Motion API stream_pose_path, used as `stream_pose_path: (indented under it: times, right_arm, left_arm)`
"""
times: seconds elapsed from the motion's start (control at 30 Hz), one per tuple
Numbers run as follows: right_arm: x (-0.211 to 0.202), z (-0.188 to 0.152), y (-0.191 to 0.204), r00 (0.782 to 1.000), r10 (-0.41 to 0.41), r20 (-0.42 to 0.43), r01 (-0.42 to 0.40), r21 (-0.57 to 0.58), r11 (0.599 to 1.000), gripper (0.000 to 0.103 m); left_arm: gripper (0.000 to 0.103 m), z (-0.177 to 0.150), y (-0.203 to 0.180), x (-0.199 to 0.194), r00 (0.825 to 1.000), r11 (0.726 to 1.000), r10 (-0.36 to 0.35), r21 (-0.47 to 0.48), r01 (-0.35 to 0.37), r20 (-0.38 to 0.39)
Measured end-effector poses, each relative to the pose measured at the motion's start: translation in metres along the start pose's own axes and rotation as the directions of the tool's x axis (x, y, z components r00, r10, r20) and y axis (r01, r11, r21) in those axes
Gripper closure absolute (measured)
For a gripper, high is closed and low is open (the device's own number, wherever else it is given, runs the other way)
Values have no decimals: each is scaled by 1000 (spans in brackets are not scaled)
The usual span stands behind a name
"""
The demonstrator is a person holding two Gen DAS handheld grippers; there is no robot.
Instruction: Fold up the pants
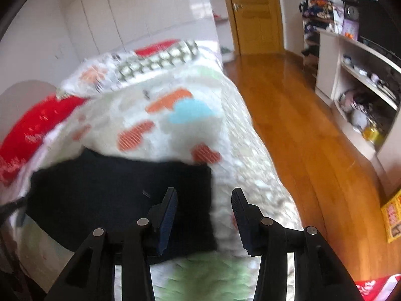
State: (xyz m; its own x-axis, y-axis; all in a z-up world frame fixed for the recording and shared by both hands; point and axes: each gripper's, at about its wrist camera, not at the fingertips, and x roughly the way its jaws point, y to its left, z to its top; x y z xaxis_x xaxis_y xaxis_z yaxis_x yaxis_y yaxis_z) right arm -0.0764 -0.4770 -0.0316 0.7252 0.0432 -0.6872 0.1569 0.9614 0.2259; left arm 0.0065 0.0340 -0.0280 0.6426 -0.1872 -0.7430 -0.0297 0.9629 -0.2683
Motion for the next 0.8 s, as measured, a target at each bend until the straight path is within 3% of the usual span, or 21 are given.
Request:
stream_pose_path:
  times: [0.07,0.13,0.23,0.37,0.47,0.6,0.7,0.77,0.8]
  right_arm:
    - [0,5,17,996,89,15,-89,-24,996,60]
    - [14,6,40,986,165,-23,-166,-54,985,60]
    - [36,-1,81,961,265,-85,-273,-103,956,60]
    - [59,-19,152,881,424,-210,-462,-190,866,60]
    - [63,-37,214,808,515,-287,-585,-280,762,60]
    - [65,-58,285,746,570,-345,-666,-393,634,55]
    - [71,-73,321,730,569,-377,-682,-444,581,55]
    - [81,-83,343,774,520,-361,-631,-511,584,55]
    - [89,-86,349,796,495,-349,-603,-533,594,63]
  left_arm:
    - [65,1,3,4,999,999,39,-6,-39,-5]
    - [65,-1,7,9,997,997,78,-10,-78,-15]
    - [65,-5,13,17,996,997,74,-21,-75,-41]
    - [65,-5,22,21,997,996,65,-51,-68,-52]
    - [57,0,26,29,997,997,41,-66,-45,-68]
    - [57,3,21,35,997,999,36,-36,-39,-67]
    - [58,5,17,36,998,1000,29,-5,-29,-58]
    - [68,6,12,39,998,999,30,35,-28,-57]
    - [74,8,11,40,998,999,29,41,-27,-56]
